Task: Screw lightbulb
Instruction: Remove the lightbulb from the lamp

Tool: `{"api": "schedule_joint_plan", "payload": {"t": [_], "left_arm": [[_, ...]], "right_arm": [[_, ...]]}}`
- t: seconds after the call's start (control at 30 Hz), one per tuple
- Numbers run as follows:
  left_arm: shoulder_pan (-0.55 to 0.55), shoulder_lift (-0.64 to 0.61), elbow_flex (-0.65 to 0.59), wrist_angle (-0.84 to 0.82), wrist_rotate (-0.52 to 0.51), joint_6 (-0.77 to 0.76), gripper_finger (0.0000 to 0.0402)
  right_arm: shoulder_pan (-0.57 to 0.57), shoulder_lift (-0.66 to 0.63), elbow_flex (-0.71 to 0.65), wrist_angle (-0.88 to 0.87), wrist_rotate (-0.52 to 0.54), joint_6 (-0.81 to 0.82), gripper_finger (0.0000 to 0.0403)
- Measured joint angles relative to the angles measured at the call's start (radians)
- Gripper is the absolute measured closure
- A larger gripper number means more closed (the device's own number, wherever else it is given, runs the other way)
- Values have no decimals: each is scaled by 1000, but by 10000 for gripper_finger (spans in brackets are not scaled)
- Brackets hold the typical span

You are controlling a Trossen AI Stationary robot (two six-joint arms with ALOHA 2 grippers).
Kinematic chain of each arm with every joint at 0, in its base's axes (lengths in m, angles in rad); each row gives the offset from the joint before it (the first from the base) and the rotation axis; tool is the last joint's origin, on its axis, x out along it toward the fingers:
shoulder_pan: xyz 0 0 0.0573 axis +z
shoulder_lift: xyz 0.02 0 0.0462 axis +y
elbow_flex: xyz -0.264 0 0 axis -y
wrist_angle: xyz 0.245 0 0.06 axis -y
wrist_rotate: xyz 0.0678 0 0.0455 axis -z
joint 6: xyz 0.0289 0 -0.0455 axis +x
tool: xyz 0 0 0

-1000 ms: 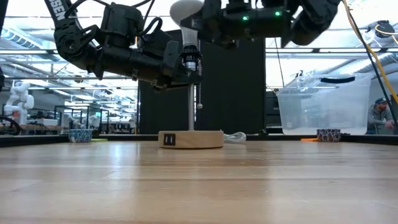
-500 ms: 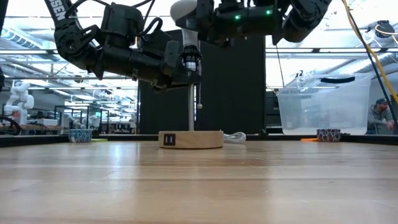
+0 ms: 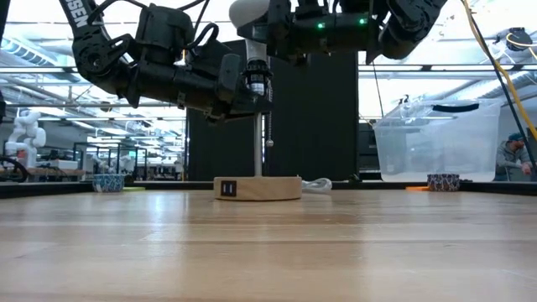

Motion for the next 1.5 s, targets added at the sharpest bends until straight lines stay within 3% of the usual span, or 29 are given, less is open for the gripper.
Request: {"api": "schedule_joint_plan", "payload": {"t": [0.23, 0.5, 0.87, 1.07, 1.3, 1.5], "left_arm": [[0, 0, -1, -1, 22, 1, 332], [2, 0, 0, -2, 121, 12, 332], [25, 0, 2, -28, 269, 9, 333], [30, 0, 2, -27, 357, 13, 333], [29, 0, -1, -33, 436, 17, 333], [28, 0, -1, -38, 437, 16, 333]], "right_arm": [[0, -1, -1, -32, -8, -40, 236], [-35, -56, -1, -152, -130, -73, 237], [-141, -109, -1, -259, -493, 13, 241], [-154, -109, -1, -262, -581, 27, 240], [-121, -107, 23, -281, -573, 26, 235], [-84, -108, 31, -285, -472, 22, 186]]}}
